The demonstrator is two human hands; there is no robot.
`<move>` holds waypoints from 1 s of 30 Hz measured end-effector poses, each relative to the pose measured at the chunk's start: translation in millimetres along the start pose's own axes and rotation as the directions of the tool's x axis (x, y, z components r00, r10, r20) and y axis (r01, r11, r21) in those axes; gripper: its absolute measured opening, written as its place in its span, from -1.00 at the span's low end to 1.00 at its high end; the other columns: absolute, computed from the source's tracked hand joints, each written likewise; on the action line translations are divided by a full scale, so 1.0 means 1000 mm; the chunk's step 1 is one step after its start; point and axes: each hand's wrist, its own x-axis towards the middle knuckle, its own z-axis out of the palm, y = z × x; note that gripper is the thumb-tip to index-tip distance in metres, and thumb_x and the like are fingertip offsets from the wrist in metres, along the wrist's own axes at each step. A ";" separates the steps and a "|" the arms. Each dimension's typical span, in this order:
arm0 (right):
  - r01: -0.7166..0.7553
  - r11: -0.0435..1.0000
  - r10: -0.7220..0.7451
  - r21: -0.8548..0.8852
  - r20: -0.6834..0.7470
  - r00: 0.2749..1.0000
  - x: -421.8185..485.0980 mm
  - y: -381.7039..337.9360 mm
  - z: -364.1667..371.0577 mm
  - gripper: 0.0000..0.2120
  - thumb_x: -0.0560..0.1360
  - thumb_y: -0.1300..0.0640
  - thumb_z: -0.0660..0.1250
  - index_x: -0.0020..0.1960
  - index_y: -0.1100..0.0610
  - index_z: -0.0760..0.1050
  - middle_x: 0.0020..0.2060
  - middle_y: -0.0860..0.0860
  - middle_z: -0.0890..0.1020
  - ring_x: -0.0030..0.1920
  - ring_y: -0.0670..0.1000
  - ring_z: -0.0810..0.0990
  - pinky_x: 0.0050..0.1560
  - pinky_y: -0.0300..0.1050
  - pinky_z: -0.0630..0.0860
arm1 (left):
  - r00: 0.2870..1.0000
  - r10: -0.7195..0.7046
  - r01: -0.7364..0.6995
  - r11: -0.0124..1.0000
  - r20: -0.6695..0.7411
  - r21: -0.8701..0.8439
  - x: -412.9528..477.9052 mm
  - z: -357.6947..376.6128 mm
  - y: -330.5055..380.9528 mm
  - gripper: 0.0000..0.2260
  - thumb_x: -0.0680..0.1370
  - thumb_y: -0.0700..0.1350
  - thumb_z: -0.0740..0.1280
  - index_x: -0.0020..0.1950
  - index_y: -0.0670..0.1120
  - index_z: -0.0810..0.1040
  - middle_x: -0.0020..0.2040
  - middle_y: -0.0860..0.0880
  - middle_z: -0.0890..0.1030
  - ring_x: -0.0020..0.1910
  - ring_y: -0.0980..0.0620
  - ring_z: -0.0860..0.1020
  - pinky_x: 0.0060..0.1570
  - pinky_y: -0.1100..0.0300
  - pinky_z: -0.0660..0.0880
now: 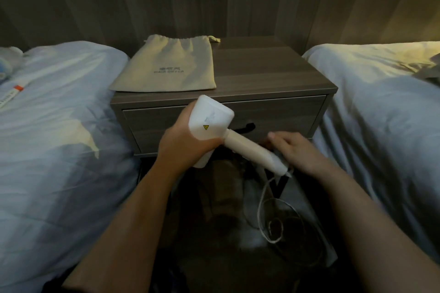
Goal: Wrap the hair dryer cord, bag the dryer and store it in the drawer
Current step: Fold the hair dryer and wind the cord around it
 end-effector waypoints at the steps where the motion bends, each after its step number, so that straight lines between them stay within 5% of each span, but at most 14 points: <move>1: -0.012 1.000 0.012 -0.006 0.086 0.996 -0.002 -0.003 0.004 -0.58 0.58 -0.06 0.12 -0.03 0.25 0.60 -0.15 0.23 0.65 -0.10 0.16 0.60 -0.11 -0.07 0.43 | 1.000 0.006 -0.006 1.000 0.012 -0.009 0.000 0.003 0.000 -0.17 0.07 0.28 0.40 0.34 0.24 0.29 0.15 0.26 0.42 0.20 0.18 0.45 0.27 0.10 0.39; 4: -0.086 0.995 0.067 0.057 0.279 0.958 -0.005 -0.010 0.007 -0.62 0.56 -0.10 0.15 -0.11 0.16 0.58 -0.35 0.20 0.64 -0.36 0.14 0.59 -0.25 -0.04 0.51 | 1.000 0.015 -0.015 1.000 0.021 -0.021 0.000 0.007 0.001 -0.11 0.07 0.28 0.39 0.39 0.11 0.32 0.14 0.23 0.41 0.17 0.17 0.43 0.16 0.19 0.36; 7: -0.075 0.994 0.045 0.085 0.314 0.948 -0.005 -0.007 0.007 -0.74 0.50 -0.14 0.25 -0.13 0.04 0.53 -0.45 0.08 0.58 -0.46 0.07 0.54 -0.38 -0.07 0.47 | 1.000 -0.008 0.008 0.999 -0.003 -0.037 0.000 0.009 0.000 -0.15 0.08 0.24 0.39 0.37 0.10 0.34 0.10 0.22 0.41 0.12 0.19 0.41 0.09 0.22 0.32; 13: -0.001 0.972 0.036 -0.234 0.145 0.989 0.001 -0.012 0.005 -0.63 0.48 -0.23 0.20 -0.21 0.05 0.52 -0.44 -0.02 0.53 -0.40 -0.03 0.52 -0.25 -0.06 0.48 | 0.994 -0.099 0.095 0.990 -0.034 -0.105 0.003 0.015 -0.006 -0.31 0.30 -0.02 0.53 0.38 0.06 0.34 0.15 0.11 0.47 0.15 0.08 0.45 0.07 0.14 0.37; 21: -0.031 0.989 0.035 -0.142 0.022 0.999 -0.005 -0.003 0.009 -0.58 0.47 -0.21 0.23 -0.28 0.13 0.55 -0.49 0.00 0.50 -0.43 -0.02 0.48 -0.30 -0.08 0.42 | 0.985 -0.143 0.123 0.975 -0.099 -0.183 -0.006 0.031 -0.007 -0.20 0.19 0.12 0.49 0.40 0.12 0.30 0.22 0.11 0.49 0.17 0.09 0.46 0.13 0.09 0.43; 25: -0.015 1.000 0.014 -0.004 -0.149 0.989 -0.005 -0.011 0.020 -0.59 0.48 -0.19 0.24 -0.40 0.05 0.43 -0.52 -0.02 0.48 -0.46 -0.03 0.48 -0.37 -0.14 0.40 | 0.928 -0.335 0.238 0.870 -0.161 -0.433 -0.012 0.044 0.004 -0.24 0.30 0.03 0.50 0.42 0.06 0.23 0.25 0.04 0.45 0.17 0.02 0.47 0.15 -0.04 0.47; 30: -0.041 0.999 0.043 0.018 -0.102 0.994 -0.004 -0.009 0.006 -0.60 0.50 -0.16 0.23 -0.35 0.12 0.48 -0.53 -0.02 0.46 -0.54 -0.12 0.45 -0.40 -0.17 0.40 | 0.941 -0.340 0.303 0.836 0.003 -0.458 -0.008 0.036 0.012 -0.40 0.46 -0.03 0.38 0.43 0.00 0.21 0.20 -0.01 0.44 0.01 0.07 0.50 -0.09 0.10 0.51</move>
